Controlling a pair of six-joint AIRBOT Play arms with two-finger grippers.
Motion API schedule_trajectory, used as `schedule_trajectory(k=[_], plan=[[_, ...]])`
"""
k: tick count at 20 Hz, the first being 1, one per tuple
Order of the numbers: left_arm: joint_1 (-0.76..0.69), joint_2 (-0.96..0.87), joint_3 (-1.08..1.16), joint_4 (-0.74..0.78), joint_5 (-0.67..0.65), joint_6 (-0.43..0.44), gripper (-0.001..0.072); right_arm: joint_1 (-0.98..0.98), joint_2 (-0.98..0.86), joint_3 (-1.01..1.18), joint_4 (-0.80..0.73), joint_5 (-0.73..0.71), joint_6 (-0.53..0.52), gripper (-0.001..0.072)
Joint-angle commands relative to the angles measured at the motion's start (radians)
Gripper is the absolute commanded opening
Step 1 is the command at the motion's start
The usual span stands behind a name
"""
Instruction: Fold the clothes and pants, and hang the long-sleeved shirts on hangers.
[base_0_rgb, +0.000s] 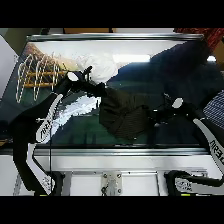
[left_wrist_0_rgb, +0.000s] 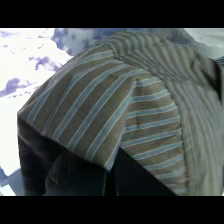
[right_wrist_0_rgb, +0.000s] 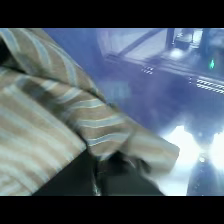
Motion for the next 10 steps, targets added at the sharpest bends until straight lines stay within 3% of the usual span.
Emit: schedule_trajectory(k=[1, 5, 8, 10], plan=[[0.028, 0.11, 0.004, -0.001, 0.035, 0.0, 0.0012, -0.001, 0.05, 0.075, -0.083, 0.046, -0.024, 0.001], [0.106, 0.371, 0.175, -0.001, -0.047, 0.054, 0.0013, -0.013, 0.265, 0.41, -0.222, 0.303, -0.122, 0.001], [0.138, 0.563, 0.348, 0.009, -0.11, 0.06, 0.0013, -0.012, 0.465, 0.621, -0.228, 0.322, -0.11, 0.0009], [0.137, 0.674, 0.415, 0.097, -0.112, 0.059, 0.0013, -0.012, 0.589, 0.678, -0.229, 0.277, -0.05, 0.0009]])
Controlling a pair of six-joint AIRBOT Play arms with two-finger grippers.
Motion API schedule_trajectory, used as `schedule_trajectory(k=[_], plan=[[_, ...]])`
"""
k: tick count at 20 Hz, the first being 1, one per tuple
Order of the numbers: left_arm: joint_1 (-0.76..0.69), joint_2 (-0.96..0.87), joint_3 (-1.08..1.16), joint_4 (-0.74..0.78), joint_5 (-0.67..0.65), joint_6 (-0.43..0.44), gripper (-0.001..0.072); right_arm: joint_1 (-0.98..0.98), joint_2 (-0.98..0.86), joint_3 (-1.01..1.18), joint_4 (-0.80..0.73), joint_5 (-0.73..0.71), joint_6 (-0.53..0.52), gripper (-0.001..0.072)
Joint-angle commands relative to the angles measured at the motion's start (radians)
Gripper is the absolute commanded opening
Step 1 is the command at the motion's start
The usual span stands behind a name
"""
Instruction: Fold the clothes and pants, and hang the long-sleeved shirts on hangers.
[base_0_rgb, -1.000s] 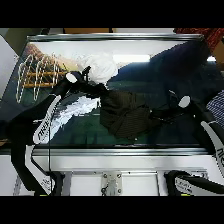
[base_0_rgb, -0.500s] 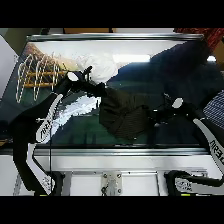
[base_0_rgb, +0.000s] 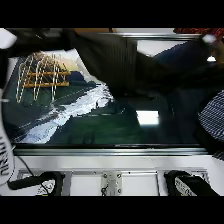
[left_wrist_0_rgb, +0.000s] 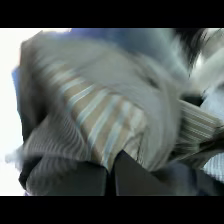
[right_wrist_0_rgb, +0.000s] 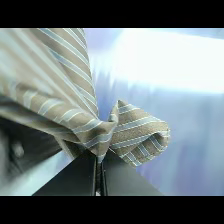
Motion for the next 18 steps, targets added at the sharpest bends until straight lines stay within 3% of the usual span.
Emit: schedule_trajectory(k=[1, 4, 7, 10, 14, 16, 18], plan=[[0.008, 0.206, 0.124, 0.128, -0.025, 0.008, 0.0013, -0.001, 0.223, 0.135, -0.024, -0.024, 0.06, 0.001], [-0.018, 0.344, 0.046, 0.224, 0.04, 0.0, 0.0013, -0.001, 0.333, 0.135, -0.024, -0.053, 0.142, 0.0009], [-0.041, 0.431, -0.096, 0.224, 0.076, 0.0, 0.0014, -0.001, 0.36, 0.135, -0.016, -0.045, 0.174, 0.0009], [-0.061, 0.461, -0.228, 0.225, 0.098, -0.019, 0.0013, 0.001, 0.325, 0.132, -0.013, 0.053, 0.238, 0.001], [-0.064, 0.389, -0.398, 0.224, 0.074, -0.047, 0.0013, 0.001, 0.199, 0.054, -0.013, 0.241, 0.258, 0.001], [-0.064, 0.314, -0.48, 0.224, 0.041, -0.056, 0.0013, 0.001, 0.138, -0.038, -0.013, 0.241, 0.257, 0.0011], [-0.064, 0.225, -0.556, 0.224, 0.06, -0.055, 0.0045, 0.001, 0.064, -0.124, -0.016, 0.138, 0.254, 0.0024]])
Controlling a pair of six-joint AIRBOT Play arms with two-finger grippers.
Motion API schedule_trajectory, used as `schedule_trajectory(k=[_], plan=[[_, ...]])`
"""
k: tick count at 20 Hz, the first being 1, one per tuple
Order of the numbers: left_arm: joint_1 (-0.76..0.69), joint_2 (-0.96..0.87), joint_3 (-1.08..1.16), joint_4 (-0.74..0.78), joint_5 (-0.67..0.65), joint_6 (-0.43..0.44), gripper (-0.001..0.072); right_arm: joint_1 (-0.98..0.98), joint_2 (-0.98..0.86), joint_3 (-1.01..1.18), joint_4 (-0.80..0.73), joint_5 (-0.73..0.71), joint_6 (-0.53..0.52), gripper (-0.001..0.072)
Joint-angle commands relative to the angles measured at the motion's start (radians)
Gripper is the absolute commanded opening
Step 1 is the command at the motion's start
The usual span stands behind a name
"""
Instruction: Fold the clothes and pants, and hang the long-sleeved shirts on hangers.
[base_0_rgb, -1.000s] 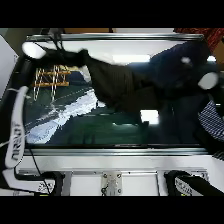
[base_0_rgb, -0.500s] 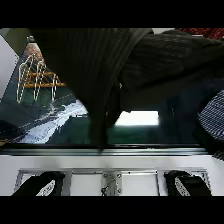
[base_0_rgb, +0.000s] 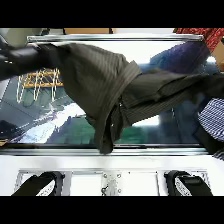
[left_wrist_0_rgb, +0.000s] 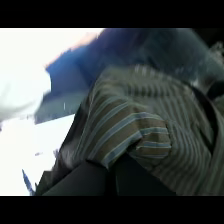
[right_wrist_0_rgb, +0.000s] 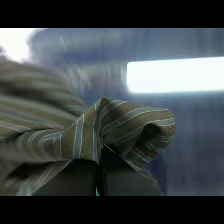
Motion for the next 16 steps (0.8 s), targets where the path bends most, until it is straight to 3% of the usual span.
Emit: schedule_trajectory(k=[1, 2, 3, 6, 7, 10, 16], plan=[[0.002, -0.143, -0.131, 0.0, 0.039, -0.012, 0.0397, 0.0, -0.132, -0.118, -0.01, -0.126, -0.002, 0.0129], [0.011, -0.189, -0.13, -0.016, 0.066, -0.031, 0.0658, -0.002, -0.18, -0.114, -0.017, -0.198, -0.033, 0.0459], [0.027, -0.234, -0.103, -0.02, 0.073, -0.044, 0.0667, -0.008, -0.224, -0.097, -0.023, -0.26, -0.051, 0.0713], [0.033, -0.322, 0.011, -0.013, 0.0, -0.042, 0.0665, -0.033, -0.275, -0.039, -0.02, -0.313, -0.049, 0.0712], [0.014, -0.338, 0.035, 0.0, -0.035, -0.037, 0.0594, -0.038, -0.264, -0.039, -0.02, -0.315, -0.05, 0.0712], [-0.127, -0.373, 0.043, 0.118, -0.068, -0.037, 0.0594, -0.038, -0.217, -0.041, -0.019, -0.308, -0.049, 0.0712], [-0.523, -0.571, 0.114, 0.435, 0.109, -0.082, 0.0588, -0.043, -0.119, -0.041, -0.024, -0.307, -0.03, 0.0712]])
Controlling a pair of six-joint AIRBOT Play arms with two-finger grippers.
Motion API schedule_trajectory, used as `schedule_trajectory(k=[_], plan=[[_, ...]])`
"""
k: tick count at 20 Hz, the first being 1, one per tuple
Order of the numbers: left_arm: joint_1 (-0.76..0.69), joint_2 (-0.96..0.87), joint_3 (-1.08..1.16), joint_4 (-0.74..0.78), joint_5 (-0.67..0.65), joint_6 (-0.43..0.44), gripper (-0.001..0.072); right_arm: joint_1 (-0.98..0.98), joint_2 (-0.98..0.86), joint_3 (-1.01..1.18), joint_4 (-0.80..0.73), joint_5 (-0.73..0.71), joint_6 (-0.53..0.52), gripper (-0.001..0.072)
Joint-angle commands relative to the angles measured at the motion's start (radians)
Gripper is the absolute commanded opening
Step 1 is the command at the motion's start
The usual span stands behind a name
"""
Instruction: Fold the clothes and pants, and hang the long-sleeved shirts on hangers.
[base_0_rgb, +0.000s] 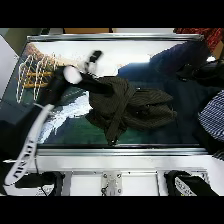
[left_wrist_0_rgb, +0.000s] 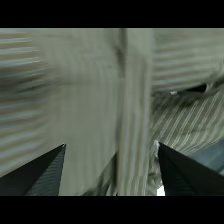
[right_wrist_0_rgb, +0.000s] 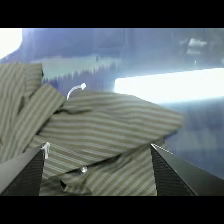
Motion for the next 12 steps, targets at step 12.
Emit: schedule_trajectory(k=[12], plan=[[-0.225, -0.422, 0.322, 0.469, -0.165, -0.166, 0.0405, -0.002, 0.11, -0.003, -0.018, 0.097, 0.013, 0.0713]])
